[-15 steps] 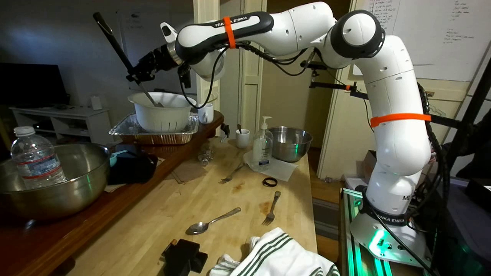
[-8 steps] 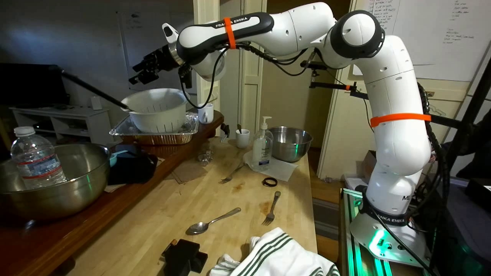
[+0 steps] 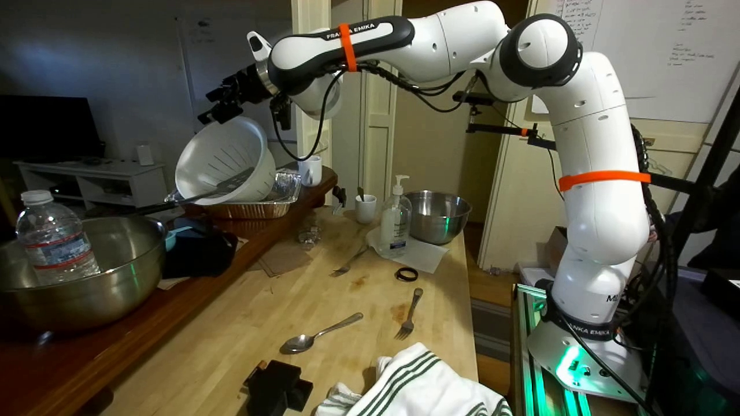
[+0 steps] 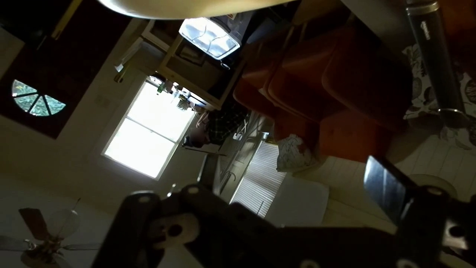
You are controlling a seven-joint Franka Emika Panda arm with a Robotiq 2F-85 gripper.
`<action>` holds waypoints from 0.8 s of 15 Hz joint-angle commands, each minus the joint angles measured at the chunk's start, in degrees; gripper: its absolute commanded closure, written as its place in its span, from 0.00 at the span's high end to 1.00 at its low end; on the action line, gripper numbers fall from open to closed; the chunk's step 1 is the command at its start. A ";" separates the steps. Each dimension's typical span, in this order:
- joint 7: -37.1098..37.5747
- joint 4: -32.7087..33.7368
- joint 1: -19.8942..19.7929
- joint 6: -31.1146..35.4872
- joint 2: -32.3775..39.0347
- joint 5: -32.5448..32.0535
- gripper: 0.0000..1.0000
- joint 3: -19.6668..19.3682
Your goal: Put the spatula inside the dish
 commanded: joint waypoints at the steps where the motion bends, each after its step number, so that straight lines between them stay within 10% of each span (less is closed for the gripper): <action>1: 2.18 -1.15 0.62 -1.80 -1.89 0.08 1.00 -1.51; 8: 1.80 1.15 0.22 -5.49 -3.49 0.45 1.00 1.26; 12: -0.19 4.87 -0.92 -22.78 -7.85 1.26 1.00 7.55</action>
